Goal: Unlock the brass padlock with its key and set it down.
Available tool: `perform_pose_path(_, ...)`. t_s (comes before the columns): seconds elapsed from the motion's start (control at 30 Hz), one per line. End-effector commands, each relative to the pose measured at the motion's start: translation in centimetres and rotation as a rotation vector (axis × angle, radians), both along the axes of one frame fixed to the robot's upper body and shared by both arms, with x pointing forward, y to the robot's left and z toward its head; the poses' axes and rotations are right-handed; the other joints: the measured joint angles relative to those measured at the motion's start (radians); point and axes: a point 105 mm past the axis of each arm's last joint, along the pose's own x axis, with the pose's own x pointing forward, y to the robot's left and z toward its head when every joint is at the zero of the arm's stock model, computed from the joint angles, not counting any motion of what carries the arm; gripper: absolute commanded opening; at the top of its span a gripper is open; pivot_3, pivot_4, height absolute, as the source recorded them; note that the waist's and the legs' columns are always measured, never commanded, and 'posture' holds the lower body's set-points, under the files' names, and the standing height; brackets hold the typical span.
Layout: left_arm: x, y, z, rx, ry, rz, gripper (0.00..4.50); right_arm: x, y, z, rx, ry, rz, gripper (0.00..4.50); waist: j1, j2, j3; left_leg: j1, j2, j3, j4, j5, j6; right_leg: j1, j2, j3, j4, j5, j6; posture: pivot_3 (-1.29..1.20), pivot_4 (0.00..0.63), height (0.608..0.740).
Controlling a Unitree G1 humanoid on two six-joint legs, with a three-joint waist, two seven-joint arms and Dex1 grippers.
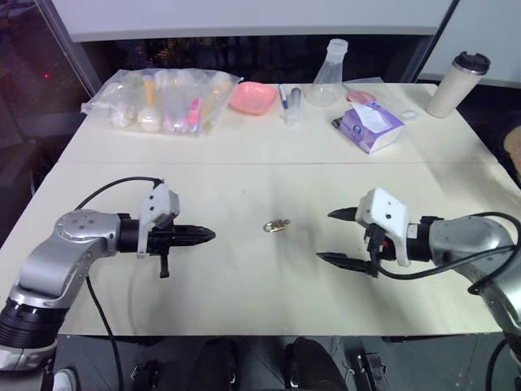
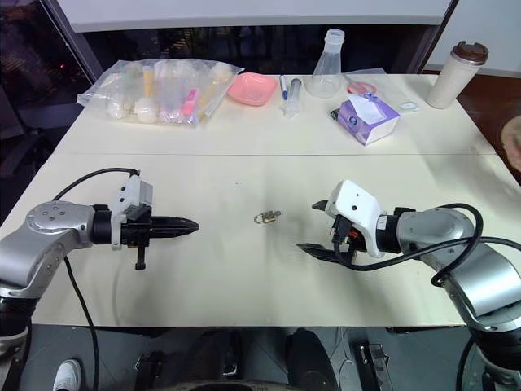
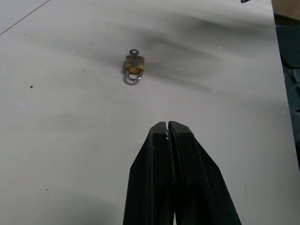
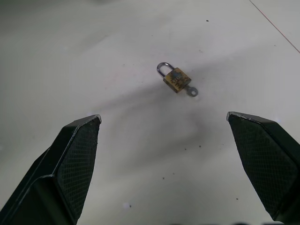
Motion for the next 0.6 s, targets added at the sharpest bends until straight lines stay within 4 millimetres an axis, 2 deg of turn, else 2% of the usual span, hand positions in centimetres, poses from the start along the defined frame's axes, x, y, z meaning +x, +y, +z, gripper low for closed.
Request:
perform_pose_path(0.03, 0.2, -0.1, 1.3, -0.025, -0.055, -0.008, 0.00, 0.0, 0.3, 1.0, -0.002, -0.045, 0.028, 4.47, 0.000, 0.000, 0.000, 0.000, 0.000, 0.000, 0.000, 0.000, 0.000, 0.000, 0.000, 0.000, 0.000, 0.000, 0.000, 0.00, 0.150, 0.715)
perform_pose_path(0.4, 0.9, -0.7, 1.6, -0.021, -0.082, 0.016, 0.00, 0.2, 0.3, 1.1, -0.006, -0.056, 0.031, 4.47, 0.000, 0.000, 0.000, 0.000, 0.000, 0.000, 0.000, 0.000, 0.000, 0.000, 0.000, 0.000, 0.000, 0.000, 0.000, 0.00, 0.150, 0.715)
perform_pose_path(0.6, 1.0, -1.7, 1.4, -0.017, -0.094, 0.018, 0.00, 0.2, 0.3, 1.1, -0.014, -0.067, 0.030, 4.47, 0.001, 0.000, 0.000, 0.000, 0.000, 0.000, 0.000, 0.000, 0.000, 0.001, 0.000, -0.001, 0.000, 0.000, 0.000, 0.00, 0.150, 0.715)
